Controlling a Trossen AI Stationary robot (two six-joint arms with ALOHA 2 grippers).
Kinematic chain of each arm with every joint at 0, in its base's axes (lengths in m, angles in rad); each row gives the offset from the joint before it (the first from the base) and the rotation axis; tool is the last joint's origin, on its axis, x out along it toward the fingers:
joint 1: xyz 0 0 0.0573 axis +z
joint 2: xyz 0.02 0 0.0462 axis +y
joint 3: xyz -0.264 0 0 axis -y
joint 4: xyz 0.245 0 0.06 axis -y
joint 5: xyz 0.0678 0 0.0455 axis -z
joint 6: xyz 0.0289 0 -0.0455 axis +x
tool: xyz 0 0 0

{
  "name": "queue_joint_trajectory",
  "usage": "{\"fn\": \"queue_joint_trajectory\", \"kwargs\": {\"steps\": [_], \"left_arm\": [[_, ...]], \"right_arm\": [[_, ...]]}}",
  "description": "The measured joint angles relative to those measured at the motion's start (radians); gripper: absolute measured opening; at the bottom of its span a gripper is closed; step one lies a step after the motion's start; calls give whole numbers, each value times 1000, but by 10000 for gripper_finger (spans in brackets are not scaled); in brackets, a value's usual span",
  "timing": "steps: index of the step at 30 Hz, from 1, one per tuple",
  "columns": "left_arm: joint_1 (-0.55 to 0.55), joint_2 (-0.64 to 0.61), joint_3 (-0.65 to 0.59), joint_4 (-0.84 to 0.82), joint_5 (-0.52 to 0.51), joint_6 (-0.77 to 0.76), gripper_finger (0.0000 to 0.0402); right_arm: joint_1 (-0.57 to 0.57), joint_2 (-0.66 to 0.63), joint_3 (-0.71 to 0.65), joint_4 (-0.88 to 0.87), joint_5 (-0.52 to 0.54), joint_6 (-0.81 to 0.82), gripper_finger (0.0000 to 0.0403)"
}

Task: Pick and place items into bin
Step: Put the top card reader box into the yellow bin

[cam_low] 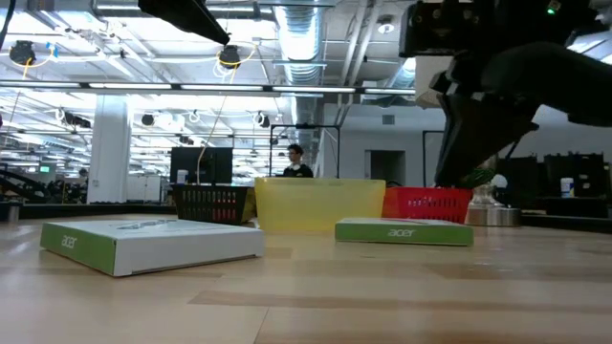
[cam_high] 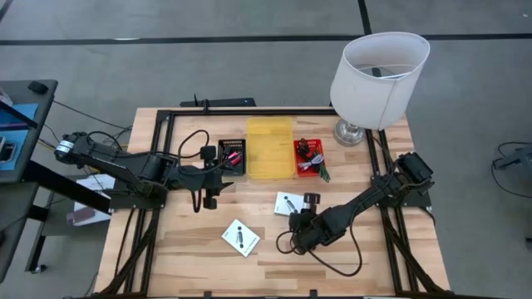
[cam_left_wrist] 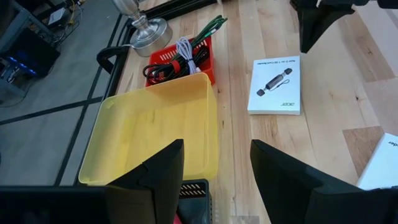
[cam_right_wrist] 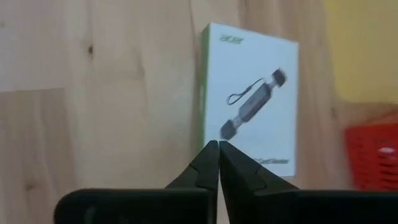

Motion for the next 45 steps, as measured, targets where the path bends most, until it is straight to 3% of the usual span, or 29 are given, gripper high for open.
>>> {"fn": "queue_joint_trajectory", "kwargs": {"steps": [4, 12, 15, 21, 29, 31, 35, 40, 45], "left_arm": [[0, 0, 0, 0, 0, 0, 178], [0, 0, 0, 0, 0, 0, 178], [0, 0, 0, 0, 0, -10, 178], [0, 0, 0, 0, 0, -22, 178], [0, 0, 0, -1, 0, -65, 178], [0, 0, 0, -2, 0, -67, 178], [0, 0, 0, -4, 0, -69, 178], [0, 0, 0, -4, 0, -71, 178], [0, 0, 0, -4, 0, -86, 178]], "right_arm": [[-9, 0, 1, 12, -55, 9, 40], [-14, -3, -22, 28, -62, 9, 149], [-22, -3, -71, 113, -64, 7, 181], [-53, -4, -176, 200, -56, 1, 208], [-96, -7, -292, 319, -12, -6, 169], [-101, 10, -292, 321, 16, -4, 135], [-110, 48, -291, 384, 62, 1, 28], [-110, 51, -290, 405, 98, 43, 6], [-87, 26, -256, 355, 60, 57, 1]]}}
